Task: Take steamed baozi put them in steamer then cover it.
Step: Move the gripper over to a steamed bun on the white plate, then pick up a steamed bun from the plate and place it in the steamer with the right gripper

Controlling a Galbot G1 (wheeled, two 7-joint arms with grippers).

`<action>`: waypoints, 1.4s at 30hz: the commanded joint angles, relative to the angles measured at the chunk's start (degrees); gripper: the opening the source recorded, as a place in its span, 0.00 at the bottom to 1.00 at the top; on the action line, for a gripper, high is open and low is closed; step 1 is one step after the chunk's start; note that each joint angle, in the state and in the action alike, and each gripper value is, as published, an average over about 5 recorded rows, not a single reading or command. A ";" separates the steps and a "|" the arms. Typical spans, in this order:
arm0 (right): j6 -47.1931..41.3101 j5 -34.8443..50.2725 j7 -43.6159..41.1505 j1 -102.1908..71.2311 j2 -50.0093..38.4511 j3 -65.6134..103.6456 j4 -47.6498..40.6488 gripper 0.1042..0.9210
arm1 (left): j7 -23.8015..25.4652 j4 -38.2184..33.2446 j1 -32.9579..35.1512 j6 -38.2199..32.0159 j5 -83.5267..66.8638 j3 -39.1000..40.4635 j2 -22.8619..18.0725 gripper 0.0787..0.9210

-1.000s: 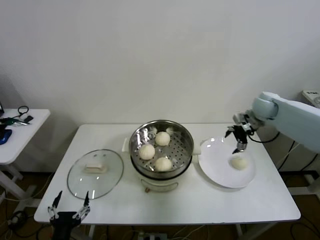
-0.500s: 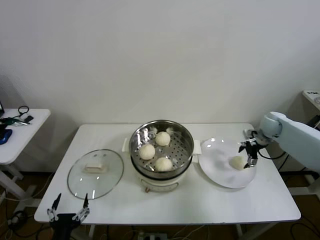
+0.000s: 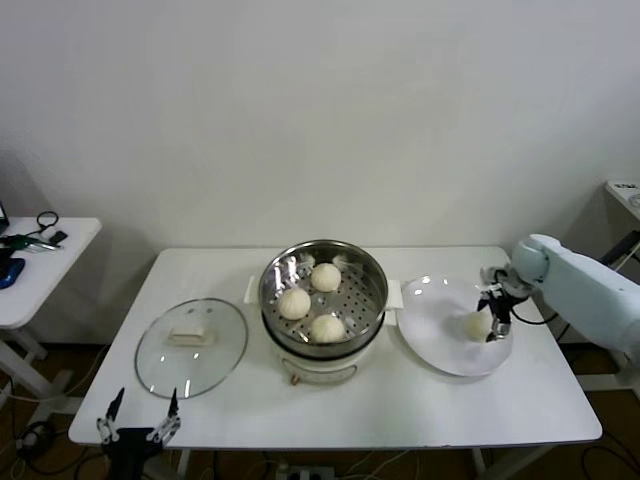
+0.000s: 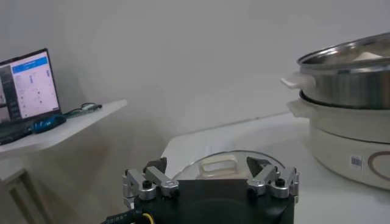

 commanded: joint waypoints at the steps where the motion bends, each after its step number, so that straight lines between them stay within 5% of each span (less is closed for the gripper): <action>1: 0.52 -1.30 -0.04 -1.12 2.29 1.42 -4.02 0.88 | -0.04 0.15 -0.09 0.06 0.17 0.12 0.07 0.88; 21: -2.25 6.44 0.39 3.28 0.47 -2.68 0.91 0.76 | -0.25 0.11 -0.17 0.40 0.16 0.44 -0.14 0.88; 31: -5.94 26.21 1.36 26.38 -0.73 -24.10 11.49 0.76 | 0.00 -0.50 -1.15 0.75 0.01 2.43 -0.69 0.88; 42: -8.65 47.84 3.28 46.27 9.55 -41.62 17.17 0.76 | 0.15 2.33 -2.26 -0.45 -0.55 4.01 0.53 0.88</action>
